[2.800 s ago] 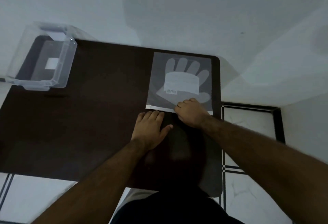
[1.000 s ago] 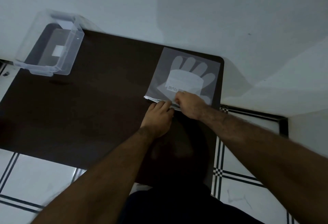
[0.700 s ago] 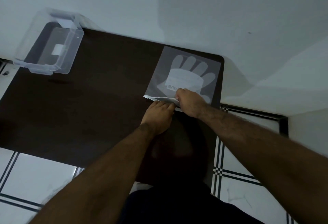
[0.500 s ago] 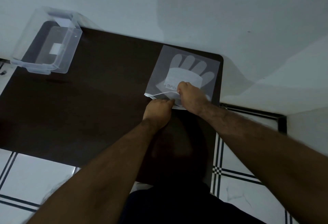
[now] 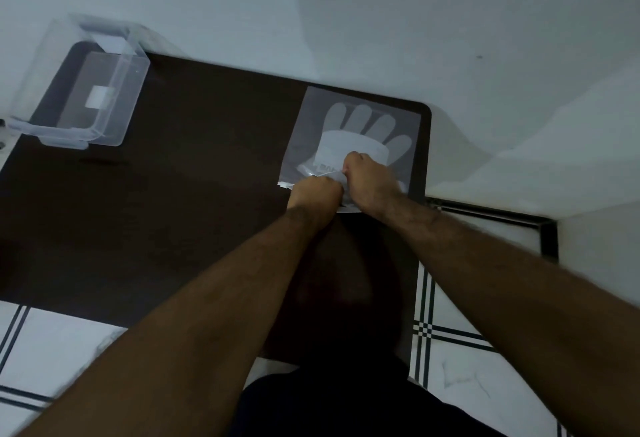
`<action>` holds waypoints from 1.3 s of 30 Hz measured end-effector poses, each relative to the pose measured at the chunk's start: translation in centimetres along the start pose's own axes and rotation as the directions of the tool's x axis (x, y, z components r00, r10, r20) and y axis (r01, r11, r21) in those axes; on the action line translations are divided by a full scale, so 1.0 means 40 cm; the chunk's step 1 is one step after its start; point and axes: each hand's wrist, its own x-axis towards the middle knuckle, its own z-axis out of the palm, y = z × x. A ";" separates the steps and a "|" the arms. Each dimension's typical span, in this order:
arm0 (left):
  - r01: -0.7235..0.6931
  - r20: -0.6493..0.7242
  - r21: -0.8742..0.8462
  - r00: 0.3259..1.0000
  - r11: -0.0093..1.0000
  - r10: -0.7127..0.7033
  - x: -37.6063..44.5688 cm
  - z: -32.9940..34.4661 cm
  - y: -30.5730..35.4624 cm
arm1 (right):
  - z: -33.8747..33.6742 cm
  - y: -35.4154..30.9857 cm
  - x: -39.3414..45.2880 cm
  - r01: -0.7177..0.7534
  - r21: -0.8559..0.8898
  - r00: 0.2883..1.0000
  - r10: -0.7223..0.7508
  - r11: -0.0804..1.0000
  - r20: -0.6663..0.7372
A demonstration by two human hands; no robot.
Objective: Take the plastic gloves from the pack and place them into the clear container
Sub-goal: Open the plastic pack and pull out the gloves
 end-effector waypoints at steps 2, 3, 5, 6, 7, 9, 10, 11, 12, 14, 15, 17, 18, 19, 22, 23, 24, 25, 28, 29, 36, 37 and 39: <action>-0.005 -0.015 -0.021 1.000 1.000 0.005 0.003 0.000 0.000 | 0.003 -0.002 -0.002 -0.016 0.016 1.000 0.016 1.000 0.009; -0.008 -0.024 -0.043 1.000 0.999 0.007 0.004 0.000 0.001 | 0.003 -0.002 -0.005 -0.023 0.024 1.000 0.023 0.999 0.011; -0.015 -0.039 -0.053 0.999 0.998 0.013 0.005 0.006 0.002 | 0.005 0.001 -0.006 -0.031 0.042 0.999 0.030 0.999 0.015; -0.016 -0.043 -0.049 0.999 0.999 0.014 0.006 0.007 0.002 | 0.006 0.004 -0.006 -0.035 0.055 0.999 0.034 0.998 0.020; -0.014 -0.046 -0.048 0.999 0.999 0.012 0.007 0.008 0.002 | 0.006 0.006 -0.003 -0.039 0.068 0.999 0.038 0.997 0.023; -0.003 -0.048 -0.059 0.999 0.998 0.000 0.013 0.009 0.000 | 0.005 0.011 0.003 -0.049 0.088 0.998 0.046 0.995 0.035; 0.004 -0.047 -0.071 0.999 0.997 -0.007 0.016 0.009 -0.001 | 0.005 0.014 0.008 -0.053 0.096 0.998 0.049 0.994 0.046; 0.013 -0.046 -0.086 0.999 0.996 -0.017 0.018 0.008 -0.002 | 0.004 0.017 0.012 -0.052 0.104 0.997 0.046 0.993 0.055; 0.023 -0.048 -0.105 0.998 0.994 -0.028 0.020 0.007 -0.004 | 0.001 0.020 0.016 -0.050 0.112 0.997 0.042 0.992 0.069; 0.035 -0.047 -0.136 0.998 0.990 -0.041 0.024 0.004 -0.008 | -0.007 0.024 0.022 -0.039 0.125 0.995 0.027 0.991 0.096; 0.036 -0.047 -0.143 0.998 0.989 -0.044 0.024 0.003 -0.008 | -0.011 0.025 0.024 -0.034 0.130 0.994 0.019 0.991 0.110; 0.037 -0.032 -0.159 0.999 0.987 -0.043 0.023 0.001 -0.009 | -0.019 0.028 0.028 -0.025 0.129 0.990 0.007 0.991 0.143; 0.037 -0.023 -0.168 0.999 0.985 -0.042 0.023 0.001 -0.009 | -0.021 0.029 0.030 -0.022 0.127 0.987 0.002 0.992 0.159; 0.036 -0.017 -0.176 0.999 0.984 -0.039 0.023 0.001 -0.011 | -0.022 0.031 0.032 -0.018 0.129 0.986 -0.005 0.991 0.169; 0.030 -0.029 -0.218 0.999 0.976 -0.037 0.022 0.001 -0.017 | -0.025 0.040 0.037 0.017 0.144 0.984 -0.042 0.989 0.176; 0.028 -0.036 -0.241 0.999 0.970 -0.038 0.022 0.001 -0.021 | -0.026 0.043 0.038 0.035 0.150 0.984 -0.060 0.988 0.170; 0.026 -0.044 -0.261 0.998 0.965 -0.038 0.020 0.001 -0.023 | -0.026 0.046 0.039 0.057 0.145 0.985 -0.079 0.988 0.154; 0.023 -0.059 -0.277 0.997 0.961 -0.040 0.019 0.003 -0.026 | -0.025 0.051 0.042 0.074 0.128 0.987 -0.091 0.989 0.133; 0.014 -0.102 -0.324 0.993 0.946 -0.050 0.019 0.012 -0.033 | -0.010 0.064 0.050 0.052 0.060 0.995 -0.057 0.997 0.085; 0.013 -0.108 -0.341 0.993 0.940 -0.052 0.019 0.015 -0.035 | -0.005 0.064 0.052 0.008 0.084 0.997 -0.015 0.996 0.076; 0.065 -0.106 -0.452 0.986 0.890 -0.126 0.006 0.014 -0.037 | -0.009 0.037 0.093 -0.268 0.127 0.934 0.224 0.955 0.280; 0.064 -0.116 -0.448 0.985 0.892 -0.129 0.004 0.013 -0.036 | -0.014 0.032 0.101 -0.263 0.099 0.933 0.227 0.960 0.281; 0.033 -0.152 -0.412 0.983 0.911 -0.104 -0.001 0.011 -0.035 | -0.021 0.024 0.113 -0.246 0.062 0.934 0.220 0.967 0.280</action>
